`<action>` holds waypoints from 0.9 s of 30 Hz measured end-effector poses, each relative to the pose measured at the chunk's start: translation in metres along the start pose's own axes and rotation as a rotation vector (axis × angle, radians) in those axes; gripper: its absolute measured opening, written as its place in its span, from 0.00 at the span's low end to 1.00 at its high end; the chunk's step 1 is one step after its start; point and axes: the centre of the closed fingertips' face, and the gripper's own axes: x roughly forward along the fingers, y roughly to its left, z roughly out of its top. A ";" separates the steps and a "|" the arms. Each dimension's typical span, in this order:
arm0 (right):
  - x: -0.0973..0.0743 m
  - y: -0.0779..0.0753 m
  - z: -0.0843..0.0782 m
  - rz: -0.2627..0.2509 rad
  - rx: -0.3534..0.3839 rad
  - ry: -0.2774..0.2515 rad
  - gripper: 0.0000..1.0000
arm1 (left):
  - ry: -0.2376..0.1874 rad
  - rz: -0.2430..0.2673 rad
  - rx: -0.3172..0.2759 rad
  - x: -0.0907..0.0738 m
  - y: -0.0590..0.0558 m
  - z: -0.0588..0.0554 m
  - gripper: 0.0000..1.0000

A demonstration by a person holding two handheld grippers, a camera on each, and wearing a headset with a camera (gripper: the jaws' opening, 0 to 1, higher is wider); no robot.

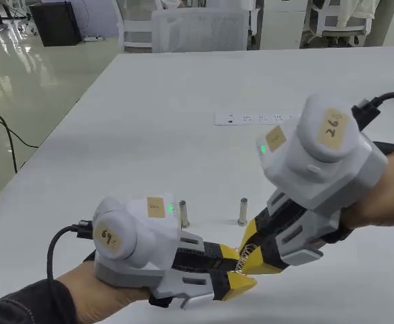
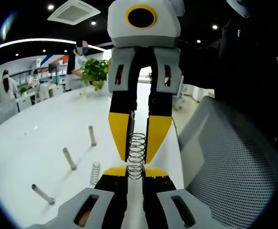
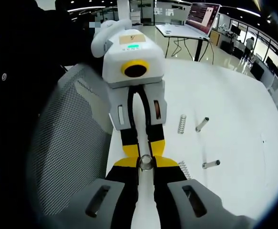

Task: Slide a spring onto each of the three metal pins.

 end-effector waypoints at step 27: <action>0.001 -0.005 0.001 -0.011 -0.003 -0.002 0.08 | -0.005 0.019 -0.015 0.001 0.004 -0.001 0.05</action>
